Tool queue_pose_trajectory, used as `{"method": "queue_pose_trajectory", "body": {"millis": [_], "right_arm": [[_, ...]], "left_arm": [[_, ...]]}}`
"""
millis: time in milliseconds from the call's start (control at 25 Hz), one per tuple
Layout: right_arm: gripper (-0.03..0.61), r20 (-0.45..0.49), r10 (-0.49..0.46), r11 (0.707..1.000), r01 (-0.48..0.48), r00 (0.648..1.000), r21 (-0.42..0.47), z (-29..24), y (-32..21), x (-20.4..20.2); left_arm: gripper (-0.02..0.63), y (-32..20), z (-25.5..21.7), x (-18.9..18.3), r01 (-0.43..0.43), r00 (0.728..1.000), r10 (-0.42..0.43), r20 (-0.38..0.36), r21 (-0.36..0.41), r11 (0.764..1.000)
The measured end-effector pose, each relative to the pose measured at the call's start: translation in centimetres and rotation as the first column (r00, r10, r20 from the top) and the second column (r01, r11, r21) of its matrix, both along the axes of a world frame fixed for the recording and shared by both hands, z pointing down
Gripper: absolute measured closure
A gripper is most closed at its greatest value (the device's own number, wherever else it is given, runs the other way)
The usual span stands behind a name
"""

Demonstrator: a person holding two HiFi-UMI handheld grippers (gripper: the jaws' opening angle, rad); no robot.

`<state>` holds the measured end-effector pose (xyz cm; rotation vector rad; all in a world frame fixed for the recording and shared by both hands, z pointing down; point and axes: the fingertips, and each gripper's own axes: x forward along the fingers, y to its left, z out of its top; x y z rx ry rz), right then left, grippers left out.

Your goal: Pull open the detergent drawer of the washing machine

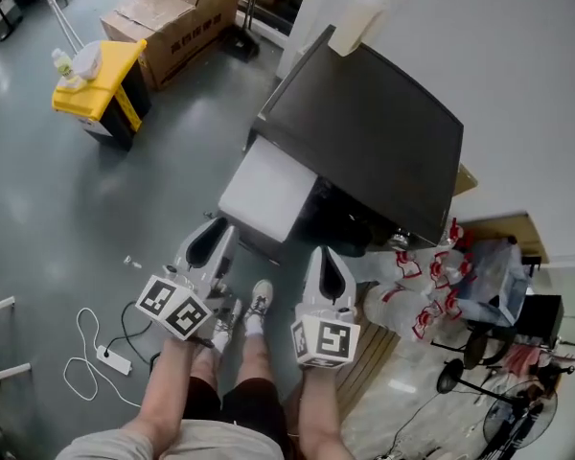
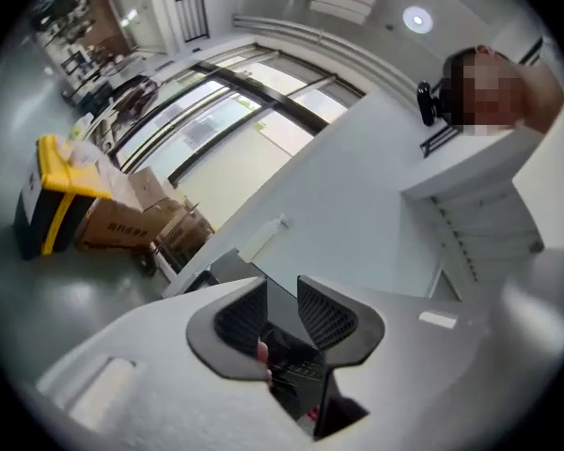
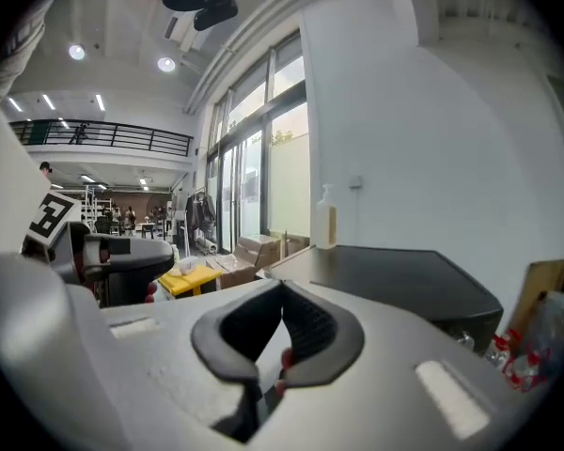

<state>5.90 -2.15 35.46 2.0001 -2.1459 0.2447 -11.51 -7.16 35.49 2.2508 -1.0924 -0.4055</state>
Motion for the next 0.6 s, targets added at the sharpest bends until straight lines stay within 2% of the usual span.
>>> {"method": "queue_pose_trajectory", "body": {"millis": [120,280,440,600], "right_arm": [[0.575,-0.002,0.006,0.999,-0.006,1.000,0.041,-3.4,0.1,0.4],[0.575,0.003,0.018,0.996,-0.018,1.000,0.088,-7.5,0.8,1.2],[0.574,0.009,0.032,0.991,-0.033,0.999,0.131,-10.8,2.5,2.0],[0.574,0.020,0.051,0.985,-0.053,0.999,0.163,-13.0,4.3,2.7]], "left_arm": [[0.521,0.1,-3.3,1.2,-0.028,0.996,0.023,0.091,0.060,0.998],[0.554,0.3,-7.2,2.6,-0.054,0.985,0.029,0.172,0.137,0.989],[0.575,1.6,-10.8,3.6,-0.077,0.962,0.019,0.272,0.204,0.976],[0.590,3.2,-13.1,4.4,-0.099,0.941,0.010,0.338,0.246,0.964]]}}
